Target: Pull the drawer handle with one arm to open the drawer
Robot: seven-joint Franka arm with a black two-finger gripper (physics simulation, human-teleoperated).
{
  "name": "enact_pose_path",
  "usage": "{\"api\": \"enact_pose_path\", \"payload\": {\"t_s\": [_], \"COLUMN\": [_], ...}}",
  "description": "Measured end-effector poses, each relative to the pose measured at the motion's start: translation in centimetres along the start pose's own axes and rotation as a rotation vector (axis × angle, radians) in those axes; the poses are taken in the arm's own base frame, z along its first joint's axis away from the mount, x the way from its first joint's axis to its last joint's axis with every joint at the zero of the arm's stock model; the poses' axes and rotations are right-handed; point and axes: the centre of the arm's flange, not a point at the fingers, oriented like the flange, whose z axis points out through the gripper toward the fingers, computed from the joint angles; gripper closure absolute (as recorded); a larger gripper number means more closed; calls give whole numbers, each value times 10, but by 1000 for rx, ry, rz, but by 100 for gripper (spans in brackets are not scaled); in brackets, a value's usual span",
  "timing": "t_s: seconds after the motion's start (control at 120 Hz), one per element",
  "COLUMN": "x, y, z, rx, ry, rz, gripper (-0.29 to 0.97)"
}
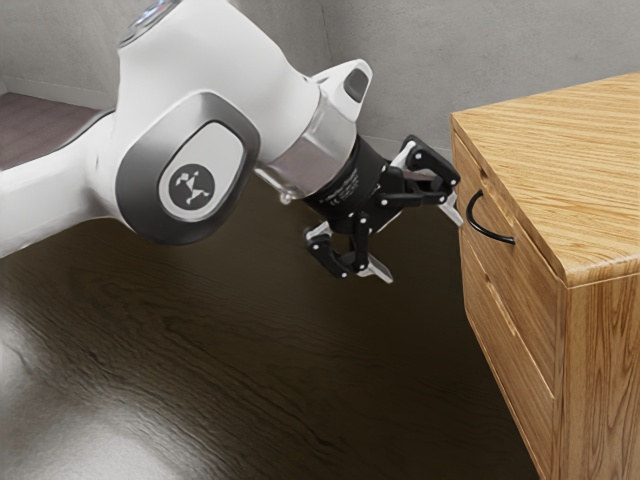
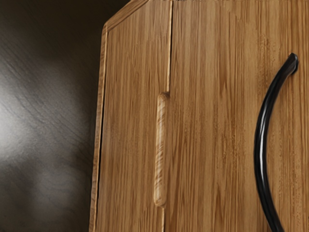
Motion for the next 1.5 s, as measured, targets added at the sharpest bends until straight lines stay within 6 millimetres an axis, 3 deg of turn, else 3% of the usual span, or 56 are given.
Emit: {"api": "enact_pose_path", "payload": {"t_s": [0.55,0.883,1.117,1.5], "x": [8,19,19,30], "y": [10,17,10,-30], "z": [19,42,47,24], "rx": [0,16,31,45], "ry": [0,-7,-11,4], "rz": [-42,-61,-72,-126], "gripper": [0,0,0,0]}}
